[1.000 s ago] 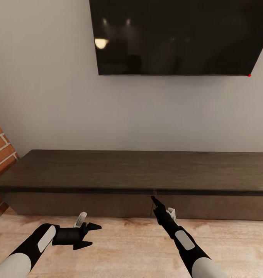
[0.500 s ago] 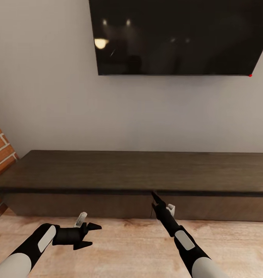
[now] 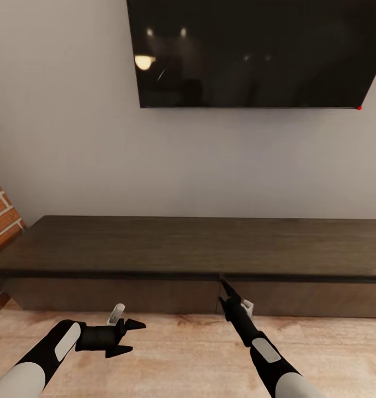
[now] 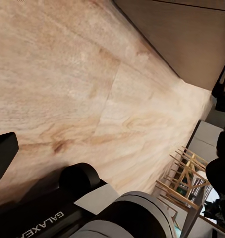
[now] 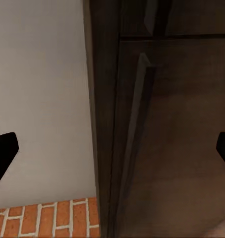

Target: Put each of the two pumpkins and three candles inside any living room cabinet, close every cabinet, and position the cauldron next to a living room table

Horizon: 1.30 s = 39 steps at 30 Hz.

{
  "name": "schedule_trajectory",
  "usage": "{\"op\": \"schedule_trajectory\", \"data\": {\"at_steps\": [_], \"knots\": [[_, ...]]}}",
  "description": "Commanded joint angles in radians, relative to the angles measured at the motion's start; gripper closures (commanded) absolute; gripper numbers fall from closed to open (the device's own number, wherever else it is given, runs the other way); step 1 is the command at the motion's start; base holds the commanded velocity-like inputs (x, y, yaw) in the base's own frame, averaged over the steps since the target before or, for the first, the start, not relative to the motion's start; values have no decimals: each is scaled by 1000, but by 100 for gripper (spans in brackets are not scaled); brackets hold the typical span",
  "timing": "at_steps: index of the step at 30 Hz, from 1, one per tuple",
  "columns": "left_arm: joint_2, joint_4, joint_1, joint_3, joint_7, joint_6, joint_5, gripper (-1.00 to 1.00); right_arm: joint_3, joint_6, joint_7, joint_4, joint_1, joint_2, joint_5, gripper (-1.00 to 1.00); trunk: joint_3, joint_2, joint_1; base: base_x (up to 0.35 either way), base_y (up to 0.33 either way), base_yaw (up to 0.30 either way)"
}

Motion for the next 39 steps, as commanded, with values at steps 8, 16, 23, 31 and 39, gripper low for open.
{"op": "schedule_trajectory", "data": {"at_steps": [8,16,23,31,39], "knots": [[0,0,0,1,0,0,1,-100,-8,0,-1,4,0,1,-8,-100,0,0,0,49,0,0],[0,0,1,0,0,0,1,-100,-9,0,-1,4,0,2,-8,-100,0,0,0,2,0,0],[0,0,0,0,0,0,2,-100,-10,0,-1,14,0,0,-8,-100,0,0,0,90,0,0],[0,0,1,1,0,0,1,-100,-11,-1,-1,38,0,-2,-8,-100,-9,-21,12,15,0,0],[0,0,0,2,0,0,1,-100,-12,-2,1,39,0,-2,-8,-100,-20,-28,16,0,0,0]]}}
